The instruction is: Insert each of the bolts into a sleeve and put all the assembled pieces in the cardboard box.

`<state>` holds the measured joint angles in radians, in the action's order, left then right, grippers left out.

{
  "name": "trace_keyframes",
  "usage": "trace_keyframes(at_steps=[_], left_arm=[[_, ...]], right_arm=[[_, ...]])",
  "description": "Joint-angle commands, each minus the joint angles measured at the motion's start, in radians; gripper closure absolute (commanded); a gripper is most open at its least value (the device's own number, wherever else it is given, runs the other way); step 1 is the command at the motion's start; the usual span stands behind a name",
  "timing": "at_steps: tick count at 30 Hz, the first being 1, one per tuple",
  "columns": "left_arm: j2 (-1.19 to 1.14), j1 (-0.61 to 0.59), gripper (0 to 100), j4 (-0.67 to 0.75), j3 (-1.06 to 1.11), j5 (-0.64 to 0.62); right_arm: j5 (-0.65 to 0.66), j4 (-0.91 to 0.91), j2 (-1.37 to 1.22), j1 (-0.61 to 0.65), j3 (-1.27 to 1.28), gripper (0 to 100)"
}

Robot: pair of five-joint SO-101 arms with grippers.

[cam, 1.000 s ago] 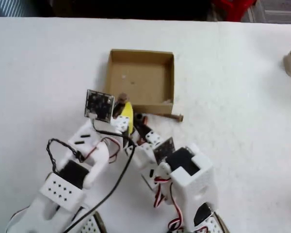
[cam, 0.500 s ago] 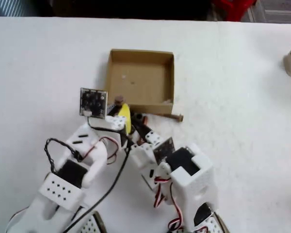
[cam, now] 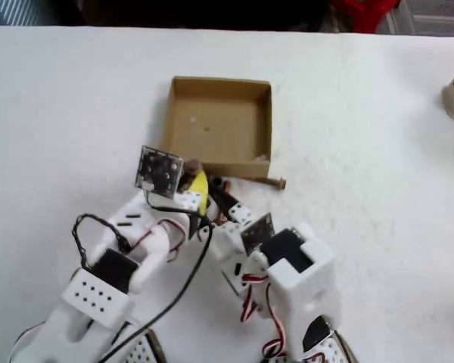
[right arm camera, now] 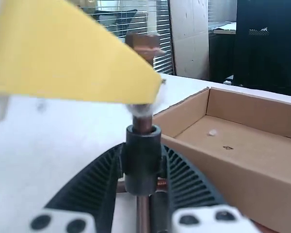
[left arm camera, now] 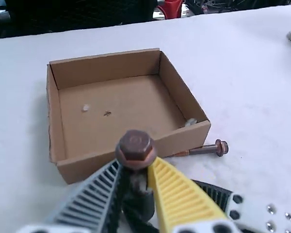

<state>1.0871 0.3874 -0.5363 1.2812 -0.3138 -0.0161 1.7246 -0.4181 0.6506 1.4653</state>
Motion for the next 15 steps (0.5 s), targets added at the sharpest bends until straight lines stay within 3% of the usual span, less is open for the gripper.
trace_keyframes(at_steps=[1, 7, 15], left_arm=[[-0.002, 0.008, 98, -0.021, -0.032, 0.043], [-0.002, 0.007, 98, 0.031, 0.026, 0.044], [-0.002, 0.007, 98, 0.318, 0.189, 0.046]], right_arm=[[0.014, 0.03, 0.045, -0.024, -0.017, 98.2], [0.014, 0.03, 0.045, -0.025, -0.017, 98.2], [0.014, 0.03, 0.045, -0.025, -0.017, 98.2]])
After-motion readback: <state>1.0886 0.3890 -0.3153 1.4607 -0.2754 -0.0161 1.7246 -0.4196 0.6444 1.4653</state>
